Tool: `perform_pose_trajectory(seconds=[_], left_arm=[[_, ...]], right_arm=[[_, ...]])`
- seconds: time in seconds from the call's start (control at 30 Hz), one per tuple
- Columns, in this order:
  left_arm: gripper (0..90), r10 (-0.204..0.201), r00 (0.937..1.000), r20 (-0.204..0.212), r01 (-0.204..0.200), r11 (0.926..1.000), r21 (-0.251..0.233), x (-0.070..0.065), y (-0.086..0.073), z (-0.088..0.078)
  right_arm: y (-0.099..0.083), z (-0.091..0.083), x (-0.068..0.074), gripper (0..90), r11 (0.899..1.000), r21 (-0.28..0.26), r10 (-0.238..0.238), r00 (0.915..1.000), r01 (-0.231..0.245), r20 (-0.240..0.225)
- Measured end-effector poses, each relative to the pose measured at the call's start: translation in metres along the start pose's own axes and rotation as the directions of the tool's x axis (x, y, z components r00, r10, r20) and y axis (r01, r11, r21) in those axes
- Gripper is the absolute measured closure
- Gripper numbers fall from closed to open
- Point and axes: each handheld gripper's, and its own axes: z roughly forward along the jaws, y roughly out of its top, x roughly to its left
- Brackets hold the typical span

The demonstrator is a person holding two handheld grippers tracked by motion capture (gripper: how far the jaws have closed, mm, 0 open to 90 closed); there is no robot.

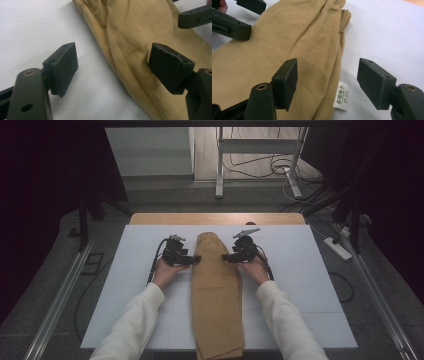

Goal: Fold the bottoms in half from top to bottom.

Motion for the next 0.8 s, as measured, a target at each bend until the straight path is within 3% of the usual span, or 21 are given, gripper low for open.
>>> perform_pose_trajectory(seconds=[0.23,0.5,0.63,0.8], left_arm=[[22.8,0.013,0.9999,0.003,-0.013,0.9997,0.021,-0.003,0.0,0.008],[23.4,0.017,0.9998,-0.006,-0.017,0.9996,0.023,-0.003,0.0,0.012],[28.3,0.025,0.9997,-0.006,-0.025,0.9994,0.023,-0.006,0.0,0.014],[41.7,0.046,0.999,0.001,-0.046,0.9985,0.028,-0.01,0.0,0.015]], right_arm=[[-0.003,0.013,-0.002,29.5,0.999,0.053,0.001,0.9999,-0.001,-0.012],[-0.002,0.014,-0.002,29.9,0.999,0.051,-0.017,0.9998,0.017,-0.008],[-0.002,0.015,-0.002,34.5,0.998,0.05,-0.032,0.9995,0.033,-0.004],[-0.001,0.015,-0.003,48.1,0.998,0.052,-0.043,0.9986,0.044,-0.03]])
